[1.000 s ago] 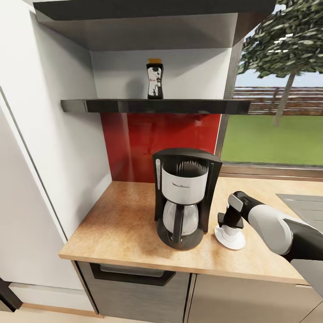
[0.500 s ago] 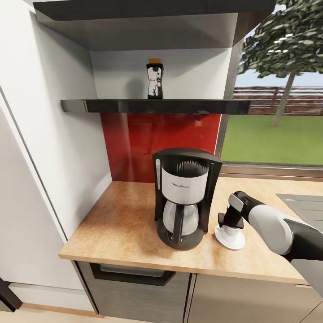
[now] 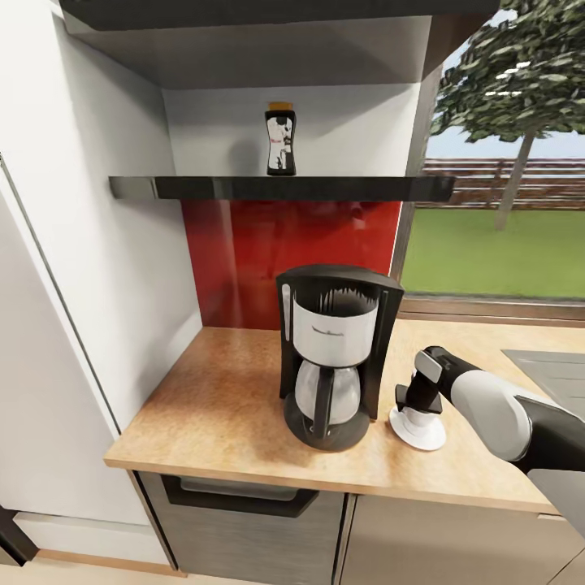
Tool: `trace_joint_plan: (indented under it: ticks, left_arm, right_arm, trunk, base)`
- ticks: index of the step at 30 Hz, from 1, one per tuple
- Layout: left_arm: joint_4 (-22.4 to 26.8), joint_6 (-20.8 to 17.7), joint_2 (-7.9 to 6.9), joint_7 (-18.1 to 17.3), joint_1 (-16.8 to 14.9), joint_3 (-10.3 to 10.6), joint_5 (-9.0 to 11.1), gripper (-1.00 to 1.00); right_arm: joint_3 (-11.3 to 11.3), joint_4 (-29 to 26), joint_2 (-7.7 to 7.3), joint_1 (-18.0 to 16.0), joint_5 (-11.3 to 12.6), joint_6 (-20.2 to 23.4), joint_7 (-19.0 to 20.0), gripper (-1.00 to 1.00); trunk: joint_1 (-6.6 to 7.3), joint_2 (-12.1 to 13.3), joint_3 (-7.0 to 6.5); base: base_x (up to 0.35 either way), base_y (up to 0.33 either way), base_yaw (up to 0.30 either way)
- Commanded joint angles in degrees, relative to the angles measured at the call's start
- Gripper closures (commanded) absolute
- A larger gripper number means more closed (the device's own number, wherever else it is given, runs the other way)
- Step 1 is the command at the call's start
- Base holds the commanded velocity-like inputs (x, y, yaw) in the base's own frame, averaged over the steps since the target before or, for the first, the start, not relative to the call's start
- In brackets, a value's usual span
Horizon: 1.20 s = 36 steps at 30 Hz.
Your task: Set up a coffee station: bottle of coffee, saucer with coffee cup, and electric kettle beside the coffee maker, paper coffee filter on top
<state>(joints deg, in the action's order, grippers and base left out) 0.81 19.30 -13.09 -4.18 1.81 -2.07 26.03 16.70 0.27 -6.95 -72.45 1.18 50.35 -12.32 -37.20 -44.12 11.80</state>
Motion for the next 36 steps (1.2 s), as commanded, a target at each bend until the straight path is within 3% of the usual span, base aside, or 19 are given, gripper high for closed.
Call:
trace_joint_plan:
  ticks: [1,10,11,15,36]
  left_arm:
    - [0.1,0.0,-0.01,-0.4,0.0,-0.2,0.4,-1.0]
    - [0.1,0.0,-0.01,-0.5,0.0,-0.2,0.4,-1.0]
    - [0.1,0.0,-0.01,-0.5,0.0,-0.2,0.4,-1.0]
    - [0.1,0.0,-0.01,-0.4,0.0,-0.2,0.4,-1.0]
    - [0.1,-0.7,-0.01,-0.4,0.0,-0.2,0.4,-1.0]
  right_arm:
    - [0.4,0.1,0.01,0.0,0.1,0.1,-0.4,1.0]
    - [0.4,0.1,-0.29,0.0,0.1,0.1,-0.5,1.0]
    - [0.4,0.1,-0.28,0.0,0.1,0.1,-0.5,-1.0]
    - [0.4,0.1,-0.18,0.0,0.1,0.1,-0.5,-1.0]
    - [0.4,0.1,0.0,0.0,0.1,-0.1,-0.5,-1.0]
  trunk:
    - [-0.44,-0.5,0.28]
    - [-0.44,-0.5,0.28]
    - [-0.44,-0.5,0.28]
    - [-0.44,-0.5,0.28]
    - [4.17,8.0,-3.49]
  base:
    - [0.0,0.0,0.0]
    - [0.0,0.0,0.0]
    - [0.0,0.0,0.0]
    - [0.0,0.0,0.0]
    - [0.0,0.0,0.0]
